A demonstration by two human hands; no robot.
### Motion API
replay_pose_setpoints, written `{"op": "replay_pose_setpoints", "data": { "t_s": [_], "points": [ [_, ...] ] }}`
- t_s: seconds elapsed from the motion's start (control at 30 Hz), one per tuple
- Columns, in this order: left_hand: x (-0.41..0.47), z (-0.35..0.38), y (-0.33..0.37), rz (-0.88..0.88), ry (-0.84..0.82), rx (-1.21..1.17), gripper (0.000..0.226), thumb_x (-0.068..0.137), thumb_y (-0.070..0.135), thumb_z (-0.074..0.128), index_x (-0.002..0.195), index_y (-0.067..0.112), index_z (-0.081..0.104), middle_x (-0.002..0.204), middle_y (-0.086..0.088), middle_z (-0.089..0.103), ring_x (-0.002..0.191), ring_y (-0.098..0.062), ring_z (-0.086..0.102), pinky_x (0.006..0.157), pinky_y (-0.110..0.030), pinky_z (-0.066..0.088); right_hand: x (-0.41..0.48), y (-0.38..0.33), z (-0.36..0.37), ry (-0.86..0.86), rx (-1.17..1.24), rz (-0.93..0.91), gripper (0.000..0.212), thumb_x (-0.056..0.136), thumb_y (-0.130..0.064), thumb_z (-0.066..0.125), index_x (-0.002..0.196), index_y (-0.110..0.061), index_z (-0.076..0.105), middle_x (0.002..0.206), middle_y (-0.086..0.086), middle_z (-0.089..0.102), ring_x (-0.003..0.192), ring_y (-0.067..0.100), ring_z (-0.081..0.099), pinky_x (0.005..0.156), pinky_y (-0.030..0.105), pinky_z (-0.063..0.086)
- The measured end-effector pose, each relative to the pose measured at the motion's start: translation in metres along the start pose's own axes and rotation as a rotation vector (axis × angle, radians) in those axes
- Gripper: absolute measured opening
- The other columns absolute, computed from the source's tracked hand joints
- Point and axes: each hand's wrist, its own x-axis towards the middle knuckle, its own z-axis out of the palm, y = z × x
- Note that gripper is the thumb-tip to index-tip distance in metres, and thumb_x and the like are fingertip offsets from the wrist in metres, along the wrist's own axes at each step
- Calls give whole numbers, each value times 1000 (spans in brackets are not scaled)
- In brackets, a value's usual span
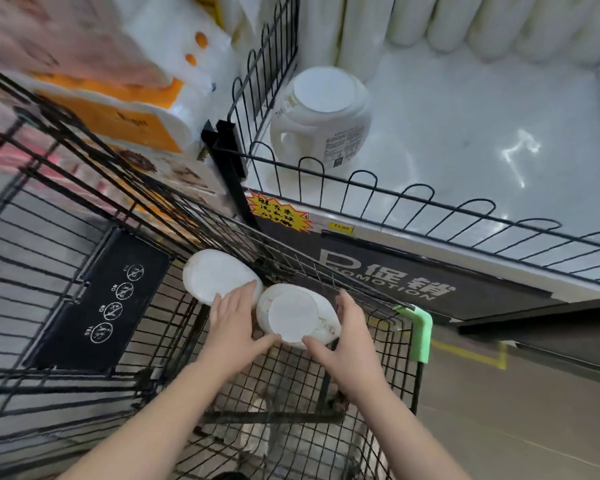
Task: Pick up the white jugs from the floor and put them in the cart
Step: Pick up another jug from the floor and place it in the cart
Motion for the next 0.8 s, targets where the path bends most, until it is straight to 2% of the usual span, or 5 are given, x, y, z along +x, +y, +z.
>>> {"op": "replay_pose_setpoints", "data": {
  "t_s": [0.1,0.2,0.33,0.57,0.8],
  "points": [
    [-12,-38,27,75,62,-109,108,81,66,71,163,19,20,163,4,32,153,-19,24,127,-33,-7,-18,-29,-24,28,77,-37,106,84,-44,85,165,-30,18,164,-14,36,150,0,34,124,29,35],
    [-25,-83,62,228,103,-234,102,78,74,57,161,23,25,156,17,30,148,-10,27,131,-43,11,-38,-66,-58,109,115,-110,95,88,-45,82,162,-39,21,160,-21,38,147,-8,34,117,11,28],
    [-23,-140,114,426,171,-329,91,85,72,64,159,32,28,154,23,31,143,5,23,126,-39,24,-67,-107,-106,333,238,-168,82,89,-42,82,155,-45,34,152,-28,48,143,-8,43,118,20,37],
    [-30,-202,224,795,84,-388,86,85,57,72,157,30,34,155,16,37,143,6,30,111,1,16,-138,-145,-180,730,394,-222,77,91,-26,83,156,-32,41,149,-23,55,142,-4,48,118,22,41],
    [-77,-196,338,1098,-72,-421,82,86,56,70,155,22,40,154,8,44,144,2,36,114,-4,20,-238,-129,-244,1041,348,-191,71,93,-28,81,153,-33,44,147,-19,58,142,3,51,123,34,38]
  ]
}}
